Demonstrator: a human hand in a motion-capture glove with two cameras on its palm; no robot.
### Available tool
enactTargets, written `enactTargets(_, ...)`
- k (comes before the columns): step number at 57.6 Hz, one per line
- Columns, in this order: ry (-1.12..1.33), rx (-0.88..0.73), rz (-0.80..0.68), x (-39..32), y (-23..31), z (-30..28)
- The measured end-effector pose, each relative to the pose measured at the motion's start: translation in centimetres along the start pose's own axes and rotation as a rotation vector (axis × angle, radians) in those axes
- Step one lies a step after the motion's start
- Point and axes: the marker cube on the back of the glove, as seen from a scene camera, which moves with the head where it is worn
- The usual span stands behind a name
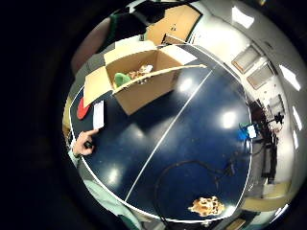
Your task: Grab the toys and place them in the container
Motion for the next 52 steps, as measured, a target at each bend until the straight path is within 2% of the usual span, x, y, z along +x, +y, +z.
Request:
enactTargets(6,0.063,-0.005,-0.031,0.7,0.4,0.2)
enactTargets(13,0.131,0.005,0.113,2.3,0.0,0.5)
enactTargets(18,0.042,-0.012,-0.043,0.8,1.0,0.5)
enactTargets(22,0.133,-0.003,0.01,1.6,1.0,0.9)
enactTargets(25,0.065,0.004,0.064,0.8,1.0,0.9)
enactTargets(27,0.026,0.005,0.055,0.3,1.2,0.9)
enactTargets(32,0.119,0.001,0.048,1.1,1.6,1.3)
enactTargets(37,0.113,0.009,0.163,1.3,1.7,1.4)
enactTargets(45,-0.014,0.003,0.067,0.9,3.2,0.5)
enactTargets(50,0.088,0.008,0.171,2.3,3.8,0.6)
enactTargets(52,0.107,0.008,0.163,2.3,4.3,0.6)
